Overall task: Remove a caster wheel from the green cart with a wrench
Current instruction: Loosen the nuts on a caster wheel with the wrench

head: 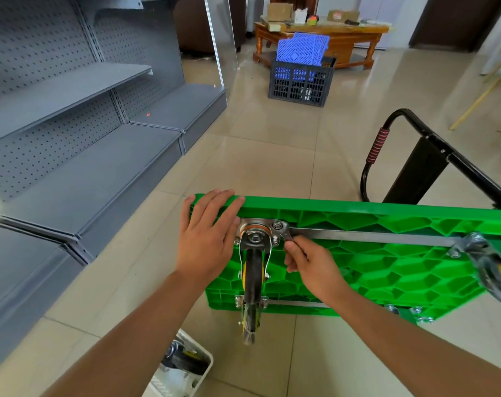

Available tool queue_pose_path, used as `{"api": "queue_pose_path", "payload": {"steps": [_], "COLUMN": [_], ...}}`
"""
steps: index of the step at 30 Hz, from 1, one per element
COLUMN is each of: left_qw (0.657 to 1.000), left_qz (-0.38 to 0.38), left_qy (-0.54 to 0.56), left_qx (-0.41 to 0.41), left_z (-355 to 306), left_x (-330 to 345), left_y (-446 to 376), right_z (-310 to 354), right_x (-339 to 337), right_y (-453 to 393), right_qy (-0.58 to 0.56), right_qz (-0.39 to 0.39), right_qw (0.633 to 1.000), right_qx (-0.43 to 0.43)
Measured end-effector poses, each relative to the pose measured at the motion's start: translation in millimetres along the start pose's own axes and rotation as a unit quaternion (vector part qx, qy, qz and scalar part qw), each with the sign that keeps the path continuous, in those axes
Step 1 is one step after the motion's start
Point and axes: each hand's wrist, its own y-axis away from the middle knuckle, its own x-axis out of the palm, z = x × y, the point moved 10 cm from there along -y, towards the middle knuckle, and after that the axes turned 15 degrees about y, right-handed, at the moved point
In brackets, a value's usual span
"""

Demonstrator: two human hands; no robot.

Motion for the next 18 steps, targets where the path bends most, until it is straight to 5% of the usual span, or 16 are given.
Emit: {"api": "queue_pose_path", "payload": {"steps": [18], "left_qw": [1.000], "left_qz": [0.005], "left_qy": [0.000], "left_qx": [0.011], "left_z": [1.2], "left_x": [-0.1], "left_y": [-1.9], "right_z": [1.7], "right_x": [0.1], "right_y": [-5.0], "right_qy": [0.125], "right_qz": [0.016], "right_qw": [0.992], "right_qx": [-0.008]}}
